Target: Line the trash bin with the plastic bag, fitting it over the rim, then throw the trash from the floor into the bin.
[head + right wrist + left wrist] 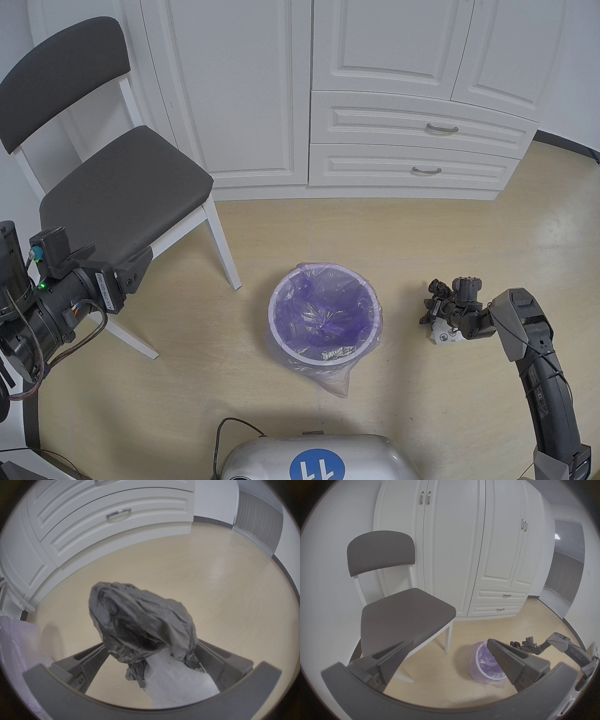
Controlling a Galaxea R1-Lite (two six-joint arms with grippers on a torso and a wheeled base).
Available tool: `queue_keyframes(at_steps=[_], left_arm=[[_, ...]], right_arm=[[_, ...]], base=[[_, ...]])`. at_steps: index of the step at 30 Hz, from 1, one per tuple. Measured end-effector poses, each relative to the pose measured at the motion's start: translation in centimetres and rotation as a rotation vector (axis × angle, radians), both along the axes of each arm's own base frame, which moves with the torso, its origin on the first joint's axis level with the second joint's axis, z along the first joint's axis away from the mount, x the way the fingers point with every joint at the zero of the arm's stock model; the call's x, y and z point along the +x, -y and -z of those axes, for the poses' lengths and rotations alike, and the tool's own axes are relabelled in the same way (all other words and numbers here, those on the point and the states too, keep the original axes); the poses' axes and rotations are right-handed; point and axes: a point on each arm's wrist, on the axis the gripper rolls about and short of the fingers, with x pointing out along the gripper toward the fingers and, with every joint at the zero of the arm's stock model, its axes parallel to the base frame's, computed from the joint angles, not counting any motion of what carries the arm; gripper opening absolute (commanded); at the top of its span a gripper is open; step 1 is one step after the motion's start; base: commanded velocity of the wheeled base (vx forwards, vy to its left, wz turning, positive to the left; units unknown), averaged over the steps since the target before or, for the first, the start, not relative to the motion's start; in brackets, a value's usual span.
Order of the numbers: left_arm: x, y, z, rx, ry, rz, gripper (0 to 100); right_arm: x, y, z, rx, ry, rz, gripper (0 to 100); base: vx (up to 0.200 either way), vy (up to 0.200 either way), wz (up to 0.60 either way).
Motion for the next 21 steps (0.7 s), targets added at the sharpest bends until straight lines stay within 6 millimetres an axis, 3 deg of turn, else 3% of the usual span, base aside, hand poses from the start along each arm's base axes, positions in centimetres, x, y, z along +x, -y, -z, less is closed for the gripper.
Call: queue_keyframes(at_steps=[1, 2, 21], left_arm=[[-0.03, 0.05, 0.04, 0.000, -0.001, 0.003, 100], [-0.06, 0.10, 0.06, 0.002, -0.002, 0.006, 100], [-0.04, 0.28, 0.30, 0.006, -0.011, 0.015, 100]], right_arm=[[0.03, 0.00, 0.01, -0.006, 0.009, -0.002, 100], [0.03, 0.01, 0.13, -0.013, 0.014, -0.005, 0], [-0.06, -0.25, 0.70, -0.029, 0.012, -0.010, 0]], base=[[0.000, 0.000, 0.00], [0.000, 0.000, 0.00], [0.000, 0.000, 0.00]])
